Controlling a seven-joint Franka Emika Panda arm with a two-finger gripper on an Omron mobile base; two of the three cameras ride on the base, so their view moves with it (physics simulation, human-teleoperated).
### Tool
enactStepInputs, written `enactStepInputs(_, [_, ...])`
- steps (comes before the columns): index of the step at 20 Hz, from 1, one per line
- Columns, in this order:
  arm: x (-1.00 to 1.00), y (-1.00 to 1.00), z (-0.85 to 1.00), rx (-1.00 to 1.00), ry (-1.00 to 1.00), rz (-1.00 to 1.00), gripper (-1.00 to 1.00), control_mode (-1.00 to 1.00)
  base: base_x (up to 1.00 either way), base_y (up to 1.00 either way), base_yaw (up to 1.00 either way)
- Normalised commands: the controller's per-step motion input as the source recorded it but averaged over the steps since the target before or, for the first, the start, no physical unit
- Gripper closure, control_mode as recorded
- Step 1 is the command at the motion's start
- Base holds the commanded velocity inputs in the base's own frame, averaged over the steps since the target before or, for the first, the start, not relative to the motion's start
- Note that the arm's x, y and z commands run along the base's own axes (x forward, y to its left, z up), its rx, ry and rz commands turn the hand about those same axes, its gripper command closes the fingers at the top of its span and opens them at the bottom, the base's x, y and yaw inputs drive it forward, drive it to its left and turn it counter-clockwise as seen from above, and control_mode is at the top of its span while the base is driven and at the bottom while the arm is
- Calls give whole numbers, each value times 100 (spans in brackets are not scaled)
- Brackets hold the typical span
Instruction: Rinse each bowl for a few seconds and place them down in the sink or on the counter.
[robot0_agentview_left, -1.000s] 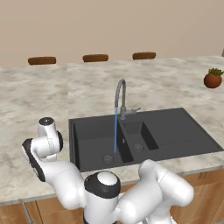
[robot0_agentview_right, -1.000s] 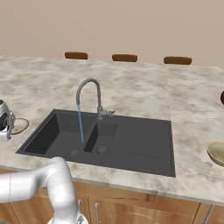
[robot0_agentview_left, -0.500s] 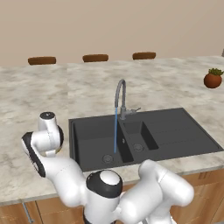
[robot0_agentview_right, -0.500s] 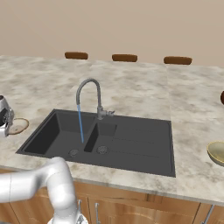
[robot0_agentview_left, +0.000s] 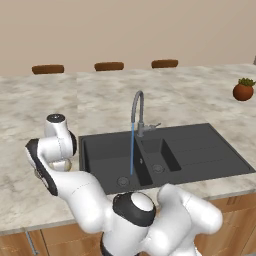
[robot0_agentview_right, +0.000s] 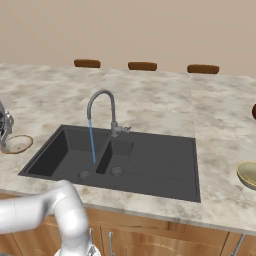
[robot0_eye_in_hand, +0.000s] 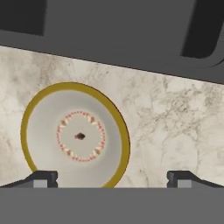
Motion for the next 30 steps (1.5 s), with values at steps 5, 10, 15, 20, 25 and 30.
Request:
enactStepInputs(5, [-10, -39, 69, -5, -6, 3, -100, -100, 0, 0, 0])
enactStepInputs(10, [-10, -42, 41, -8, 0, 0, -100, -100, 0, 0, 0])
enactStepInputs(15, [-12, -38, 25, -9, -1, 0, -100, -100, 0, 0, 0])
enactStepInputs(20, [-11, -32, 25, -9, -3, -4, -100, -100, 0, 0, 0])
enactStepInputs(25, [-2, -42, 21, -3, -2, -10, -100, -100, 0, 0, 0])
enactStepInputs(30, [-5, -54, 13, 0, -7, -12, -100, -100, 0, 0, 0])
